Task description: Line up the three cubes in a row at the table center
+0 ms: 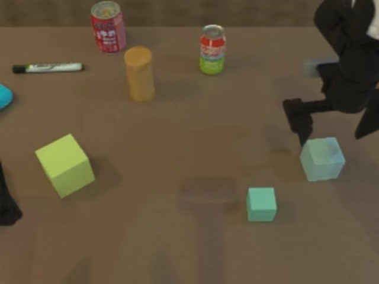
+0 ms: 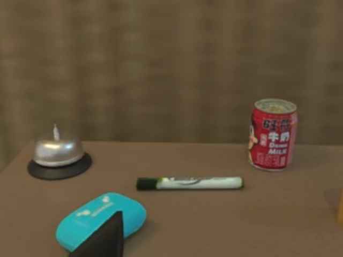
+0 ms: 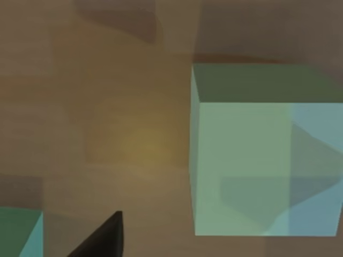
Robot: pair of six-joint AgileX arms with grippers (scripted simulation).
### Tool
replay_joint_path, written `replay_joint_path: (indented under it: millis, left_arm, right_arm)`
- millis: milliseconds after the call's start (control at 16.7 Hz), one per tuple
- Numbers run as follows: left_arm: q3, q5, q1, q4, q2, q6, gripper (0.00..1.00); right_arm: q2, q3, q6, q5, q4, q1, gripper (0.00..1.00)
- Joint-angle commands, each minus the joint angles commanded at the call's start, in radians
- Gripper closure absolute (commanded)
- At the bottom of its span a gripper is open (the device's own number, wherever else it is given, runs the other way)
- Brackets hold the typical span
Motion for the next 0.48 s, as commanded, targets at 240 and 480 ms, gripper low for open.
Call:
replay_joint_path:
  millis: [240, 480]
  left_arm:
    - [0.0, 0.0, 0.0, 0.0, 0.0, 0.0, 0.0]
    - [0.0, 0.0, 0.0, 0.0, 0.0, 0.0, 0.0]
  right_arm:
    - [0.026, -0.044, -0.001, 0.0, 0.071, 0.003, 0.0]
    - [0.088, -0.139, 0.002, 0.001, 0.233, 0.005, 0.0]
